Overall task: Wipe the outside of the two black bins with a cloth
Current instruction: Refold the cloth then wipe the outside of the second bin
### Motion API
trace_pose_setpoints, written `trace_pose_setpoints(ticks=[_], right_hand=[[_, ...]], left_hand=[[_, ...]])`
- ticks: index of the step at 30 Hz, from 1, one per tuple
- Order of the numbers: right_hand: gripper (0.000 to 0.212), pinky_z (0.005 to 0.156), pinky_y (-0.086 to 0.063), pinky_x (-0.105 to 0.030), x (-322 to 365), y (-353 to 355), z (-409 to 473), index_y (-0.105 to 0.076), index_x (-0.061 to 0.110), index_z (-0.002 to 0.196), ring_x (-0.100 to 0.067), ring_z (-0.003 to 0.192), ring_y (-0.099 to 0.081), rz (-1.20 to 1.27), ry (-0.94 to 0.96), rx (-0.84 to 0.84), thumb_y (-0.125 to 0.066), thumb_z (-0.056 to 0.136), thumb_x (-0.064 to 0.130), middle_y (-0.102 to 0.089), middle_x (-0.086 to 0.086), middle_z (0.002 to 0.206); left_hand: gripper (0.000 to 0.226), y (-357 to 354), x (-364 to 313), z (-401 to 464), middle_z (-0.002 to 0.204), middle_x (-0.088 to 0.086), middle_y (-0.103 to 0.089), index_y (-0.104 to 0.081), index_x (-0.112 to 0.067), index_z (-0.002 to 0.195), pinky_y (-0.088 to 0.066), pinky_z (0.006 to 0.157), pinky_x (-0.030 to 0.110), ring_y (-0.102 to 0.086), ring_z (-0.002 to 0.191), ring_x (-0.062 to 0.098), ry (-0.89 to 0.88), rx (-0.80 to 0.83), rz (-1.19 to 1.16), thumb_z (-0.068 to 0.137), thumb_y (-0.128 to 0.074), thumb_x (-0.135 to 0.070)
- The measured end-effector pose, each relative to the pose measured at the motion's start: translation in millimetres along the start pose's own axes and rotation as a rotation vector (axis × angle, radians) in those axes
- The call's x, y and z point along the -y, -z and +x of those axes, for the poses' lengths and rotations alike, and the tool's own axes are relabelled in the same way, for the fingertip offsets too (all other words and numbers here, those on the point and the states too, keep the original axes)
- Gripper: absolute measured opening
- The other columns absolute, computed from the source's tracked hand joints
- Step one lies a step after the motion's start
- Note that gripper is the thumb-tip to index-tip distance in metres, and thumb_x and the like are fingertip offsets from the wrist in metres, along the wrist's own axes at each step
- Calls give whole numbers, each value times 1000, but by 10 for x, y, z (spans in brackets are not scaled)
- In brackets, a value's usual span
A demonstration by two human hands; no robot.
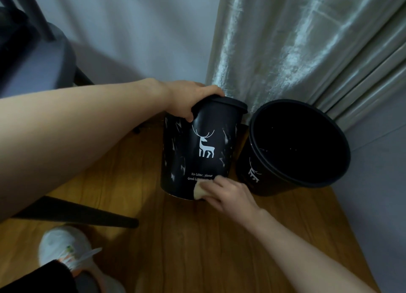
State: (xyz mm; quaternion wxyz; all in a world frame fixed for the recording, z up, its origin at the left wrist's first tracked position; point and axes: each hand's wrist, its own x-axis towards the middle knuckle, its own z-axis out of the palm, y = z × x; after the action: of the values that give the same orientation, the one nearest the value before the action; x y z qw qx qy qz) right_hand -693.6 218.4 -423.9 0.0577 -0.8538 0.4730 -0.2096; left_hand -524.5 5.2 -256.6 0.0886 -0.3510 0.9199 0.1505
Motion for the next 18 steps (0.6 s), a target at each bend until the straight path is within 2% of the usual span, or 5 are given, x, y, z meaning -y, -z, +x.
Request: trace_pose_setpoints(ticks=[3,7,10,14,18], right_hand=[[29,57,-59,-34,-11,48,116,-59,23,117,-16,84,-64,-20,-65,-47,-62,91,33,-59,2,94],[30,54,-58,-32,19,73,165,-60,23,118,-15,83,-64,-41,-52,-43,-55,92,38,-59,3,93],[31,57,-59,-35,19,77,175,-57,23,119,-17,85,-65,-22,-67,-44,-54,92,38,-59,2,95],[31,62,-60,-37,-16,108,174,-55,23,120,-17,87,-64,-17,-57,-58,-56,93,37,-60,2,97],[31,62,-60,-37,-38,116,153,-56,24,120,-16,87,-64,-20,-64,-50,-57,93,39,-59,3,97]], left_hand=[[92,-44,-106,21,126,8,-55,-28,-28,137,-44,81,35,-56,101,27,18,-43,-55,66,-86,-15],[107,-87,-114,47,130,8,-49,-17,-46,147,-43,98,46,-48,118,31,16,2,-19,70,-84,-12],[103,-55,-57,44,130,6,-47,-20,-47,149,-39,100,42,-43,121,29,11,34,-43,74,-80,-9],[103,-24,-38,26,139,3,-47,-24,-42,149,-31,98,32,-39,125,27,-30,-16,-123,72,-81,-4],[103,-46,-28,12,143,3,-46,-23,-42,149,-29,101,35,-36,122,29,-30,-52,-98,72,-81,-5]])
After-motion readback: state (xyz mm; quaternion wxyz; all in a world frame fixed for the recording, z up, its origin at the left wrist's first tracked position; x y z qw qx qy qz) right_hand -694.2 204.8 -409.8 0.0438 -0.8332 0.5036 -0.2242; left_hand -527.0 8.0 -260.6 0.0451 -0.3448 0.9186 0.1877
